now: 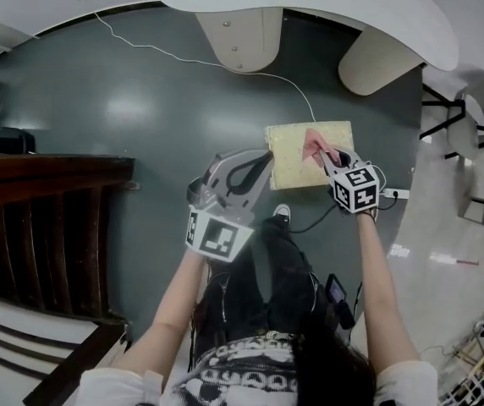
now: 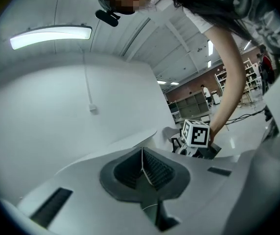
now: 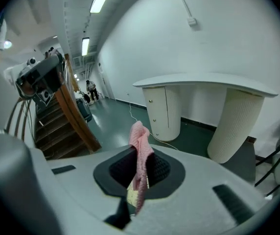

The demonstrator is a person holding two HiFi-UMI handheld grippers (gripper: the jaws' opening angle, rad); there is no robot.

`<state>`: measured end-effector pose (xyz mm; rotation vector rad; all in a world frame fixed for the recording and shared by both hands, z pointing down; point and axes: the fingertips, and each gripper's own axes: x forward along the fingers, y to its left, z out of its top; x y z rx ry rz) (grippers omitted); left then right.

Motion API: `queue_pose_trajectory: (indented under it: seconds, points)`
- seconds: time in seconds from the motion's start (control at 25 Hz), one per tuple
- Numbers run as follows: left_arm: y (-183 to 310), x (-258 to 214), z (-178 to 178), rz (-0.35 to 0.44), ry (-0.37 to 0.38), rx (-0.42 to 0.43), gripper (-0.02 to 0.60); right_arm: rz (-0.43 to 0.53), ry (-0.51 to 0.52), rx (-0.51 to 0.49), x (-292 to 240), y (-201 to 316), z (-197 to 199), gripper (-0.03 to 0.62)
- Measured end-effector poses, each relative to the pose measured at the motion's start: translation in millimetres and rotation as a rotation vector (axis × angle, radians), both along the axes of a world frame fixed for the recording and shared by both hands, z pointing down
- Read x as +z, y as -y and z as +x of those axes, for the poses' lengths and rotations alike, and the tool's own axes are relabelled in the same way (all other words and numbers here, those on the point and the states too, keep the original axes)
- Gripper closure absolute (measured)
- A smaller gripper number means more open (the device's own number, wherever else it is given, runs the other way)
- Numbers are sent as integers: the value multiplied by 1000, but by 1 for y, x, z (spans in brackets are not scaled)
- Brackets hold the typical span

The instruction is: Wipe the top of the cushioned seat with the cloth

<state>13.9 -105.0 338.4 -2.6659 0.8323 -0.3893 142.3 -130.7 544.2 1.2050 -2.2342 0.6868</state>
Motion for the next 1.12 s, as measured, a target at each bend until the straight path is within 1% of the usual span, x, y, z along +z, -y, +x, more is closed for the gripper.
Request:
queue_pose_trajectory:
  seconds: [0.24,0.4,0.6,0.72,0.84,0.96,1.12]
  points:
    - [13,46,13,32,9,-1,575,-56,15,-68,83,20,-20,582]
    - [17,86,10,36,26,17,575,-98,23,-82,142,32,-42,582]
    - [25,133,3,29,63,29,575,-158,-38,-132,205,51,-61,582]
    - [32,150,-2,14,65,16,575,-186,-38,-149,230,64,-72,582]
    - [40,163,-4,6,63,11,575,-208,-91,-197,254,68,-77,582]
    - [43,169,-2,7,65,20,575,-228,-129,-220,271,66,-74,582]
    - [48,171,6,2,62,29,575,-237,-159,-208,279,66,-58,582]
